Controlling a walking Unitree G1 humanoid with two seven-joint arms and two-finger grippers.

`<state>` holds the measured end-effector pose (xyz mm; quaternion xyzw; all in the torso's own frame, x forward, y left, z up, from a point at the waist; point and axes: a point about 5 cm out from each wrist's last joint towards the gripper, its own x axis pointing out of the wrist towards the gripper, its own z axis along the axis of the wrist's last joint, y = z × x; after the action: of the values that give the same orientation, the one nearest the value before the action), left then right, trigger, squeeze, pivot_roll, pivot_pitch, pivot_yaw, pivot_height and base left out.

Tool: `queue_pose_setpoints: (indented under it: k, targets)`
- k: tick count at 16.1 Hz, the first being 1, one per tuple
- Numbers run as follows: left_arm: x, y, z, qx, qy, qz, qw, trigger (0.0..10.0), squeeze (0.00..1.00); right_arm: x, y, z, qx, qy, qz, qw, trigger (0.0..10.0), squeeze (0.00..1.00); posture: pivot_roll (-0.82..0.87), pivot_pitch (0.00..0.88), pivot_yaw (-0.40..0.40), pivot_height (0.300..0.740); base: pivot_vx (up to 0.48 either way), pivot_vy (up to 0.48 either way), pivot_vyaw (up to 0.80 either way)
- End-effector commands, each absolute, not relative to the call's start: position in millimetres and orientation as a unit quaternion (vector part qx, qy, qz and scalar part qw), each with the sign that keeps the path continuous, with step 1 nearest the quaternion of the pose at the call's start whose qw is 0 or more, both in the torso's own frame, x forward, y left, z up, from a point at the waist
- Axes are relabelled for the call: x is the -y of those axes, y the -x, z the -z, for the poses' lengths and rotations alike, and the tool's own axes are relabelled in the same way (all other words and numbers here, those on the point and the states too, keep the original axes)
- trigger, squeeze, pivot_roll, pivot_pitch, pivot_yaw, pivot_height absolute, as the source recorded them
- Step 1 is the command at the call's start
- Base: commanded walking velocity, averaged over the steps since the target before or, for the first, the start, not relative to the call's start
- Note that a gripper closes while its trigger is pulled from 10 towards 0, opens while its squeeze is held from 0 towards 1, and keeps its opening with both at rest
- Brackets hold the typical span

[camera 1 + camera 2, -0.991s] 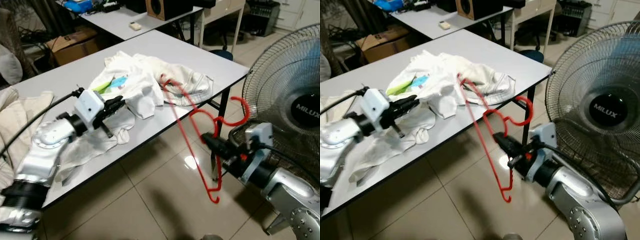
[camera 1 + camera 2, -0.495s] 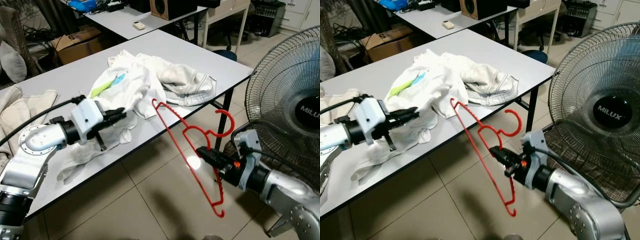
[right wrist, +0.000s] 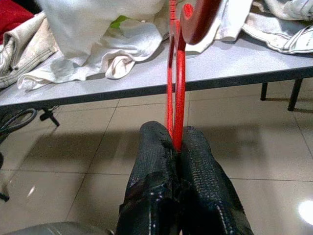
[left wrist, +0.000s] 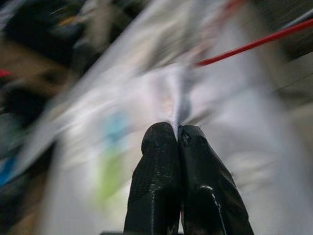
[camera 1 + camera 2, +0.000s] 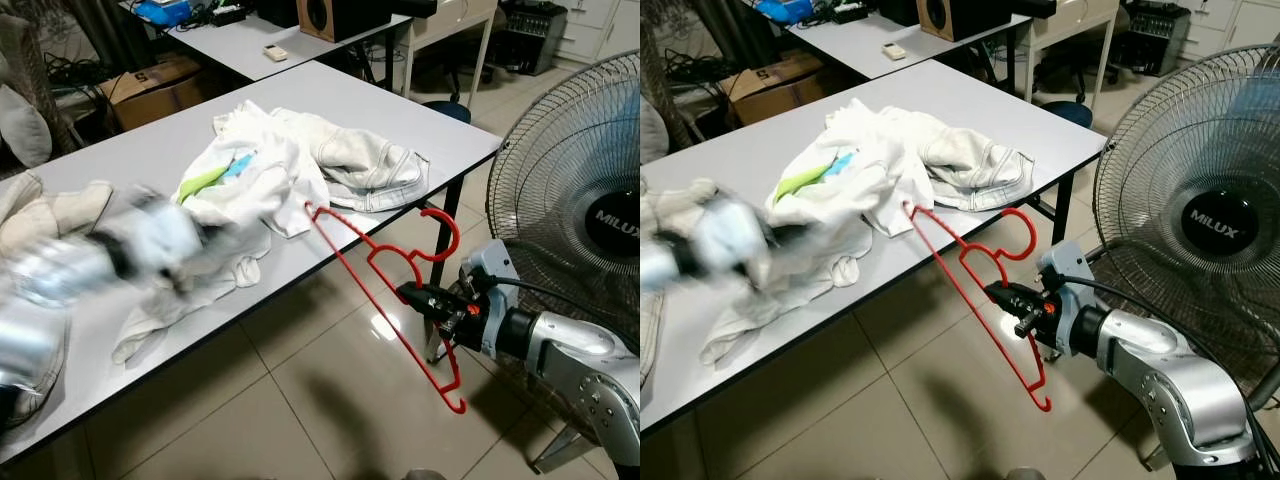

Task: Hang hanger

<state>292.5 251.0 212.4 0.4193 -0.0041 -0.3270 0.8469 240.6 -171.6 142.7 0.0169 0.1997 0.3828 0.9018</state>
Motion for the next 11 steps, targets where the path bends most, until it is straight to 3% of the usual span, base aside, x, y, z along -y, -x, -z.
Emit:
queue_pose_setpoints:
  k: [1,4,7,9,10,11]
  targets:
    - [-281,-296,-247,0.038,-0.461,0.240,0.853,0.0,0.00,165,-239,-148,-0.183,-0.011,-0.404,0.896,10.0,0.00,-0.21,0.000,0.126,0.740,0.000,0.000,0.00]
    - [-293,-297,-262,0.053,-0.477,0.202,0.854,0.0,0.00,157,-236,-146,-0.180,-0.015,-0.418,0.891,10.0,0.00,-0.19,0.000,0.123,0.740,0.000,0.000,0.00]
    - [-257,-282,-185,-0.016,-0.419,0.337,0.843,0.0,0.00,147,-229,-139,-0.182,-0.023,-0.423,0.887,10.0,0.00,-0.20,0.000,0.135,0.740,0.000,0.000,0.00]
    - [-245,-267,-151,-0.079,-0.394,0.384,0.831,0.0,0.00,147,-226,-138,-0.184,-0.027,-0.423,0.887,10.0,0.00,-0.20,0.000,0.140,0.740,0.000,0.000,0.00]
    - [-250,-256,-125,-0.149,-0.399,0.392,0.816,0.0,0.00,147,-222,-136,-0.187,-0.027,-0.421,0.887,10.0,0.00,-0.21,0.000,0.143,0.740,0.000,0.000,0.00]
    - [-252,-256,-123,-0.156,-0.403,0.385,0.815,0.0,0.00,147,-222,-136,-0.188,-0.026,-0.420,0.887,10.0,0.00,-0.21,0.000,0.143,0.740,0.000,0.000,0.00]
